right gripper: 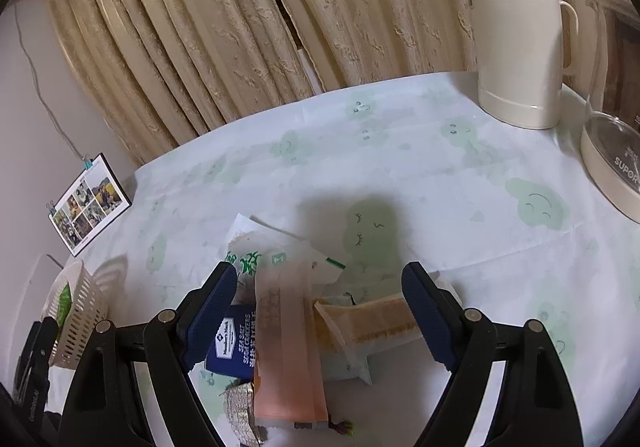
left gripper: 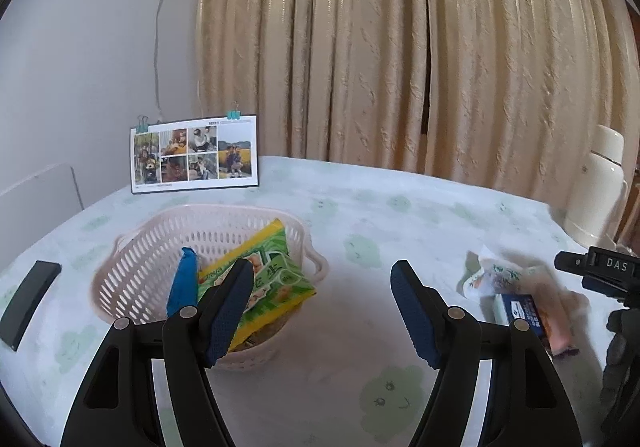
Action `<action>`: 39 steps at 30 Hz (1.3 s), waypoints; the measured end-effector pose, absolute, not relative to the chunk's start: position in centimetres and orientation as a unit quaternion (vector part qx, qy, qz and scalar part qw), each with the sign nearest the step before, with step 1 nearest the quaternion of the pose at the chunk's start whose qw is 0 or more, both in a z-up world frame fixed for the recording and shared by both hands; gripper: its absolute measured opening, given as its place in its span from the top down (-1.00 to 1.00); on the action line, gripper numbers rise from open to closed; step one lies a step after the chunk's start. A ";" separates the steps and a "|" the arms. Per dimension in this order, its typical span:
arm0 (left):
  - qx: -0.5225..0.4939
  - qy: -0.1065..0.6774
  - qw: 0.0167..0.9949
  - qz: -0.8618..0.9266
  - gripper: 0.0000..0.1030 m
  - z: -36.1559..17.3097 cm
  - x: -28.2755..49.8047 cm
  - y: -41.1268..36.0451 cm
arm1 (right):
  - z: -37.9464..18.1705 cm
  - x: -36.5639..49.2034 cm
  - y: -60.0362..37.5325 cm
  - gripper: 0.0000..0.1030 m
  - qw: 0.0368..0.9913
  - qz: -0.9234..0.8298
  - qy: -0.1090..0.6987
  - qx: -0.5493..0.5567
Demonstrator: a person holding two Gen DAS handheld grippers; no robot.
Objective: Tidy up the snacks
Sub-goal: 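Move the right gripper to the orange wafer stick and grasp it, then grasp the small wrapped candy with the left gripper while the right gripper holds the wafer stick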
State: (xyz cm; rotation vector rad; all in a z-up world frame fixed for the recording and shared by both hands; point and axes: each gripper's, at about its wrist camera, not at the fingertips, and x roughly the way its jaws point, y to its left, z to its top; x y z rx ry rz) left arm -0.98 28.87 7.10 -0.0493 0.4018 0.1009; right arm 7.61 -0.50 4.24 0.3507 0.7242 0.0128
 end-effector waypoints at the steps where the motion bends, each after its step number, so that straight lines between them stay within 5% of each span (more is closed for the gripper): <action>1: -0.024 0.198 0.979 0.049 -0.39 7.1 -1.0 28.8 | 4.3 7.5 -0.4 -0.61 0.920 0.010 0.352 0.169; 13: -0.007 0.187 0.981 0.056 -0.39 7.2 -1.1 28.4 | 4.1 5.0 1.0 0.01 0.918 0.060 0.358 0.162; 29: 0.009 0.187 0.981 0.051 -0.39 6.9 -1.0 27.6 | 2.2 5.7 3.3 0.13 0.915 0.042 0.391 0.087; 39: 0.014 0.186 0.981 0.052 -0.39 6.6 -1.1 27.4 | 2.4 5.7 3.2 0.47 0.917 0.032 0.391 0.072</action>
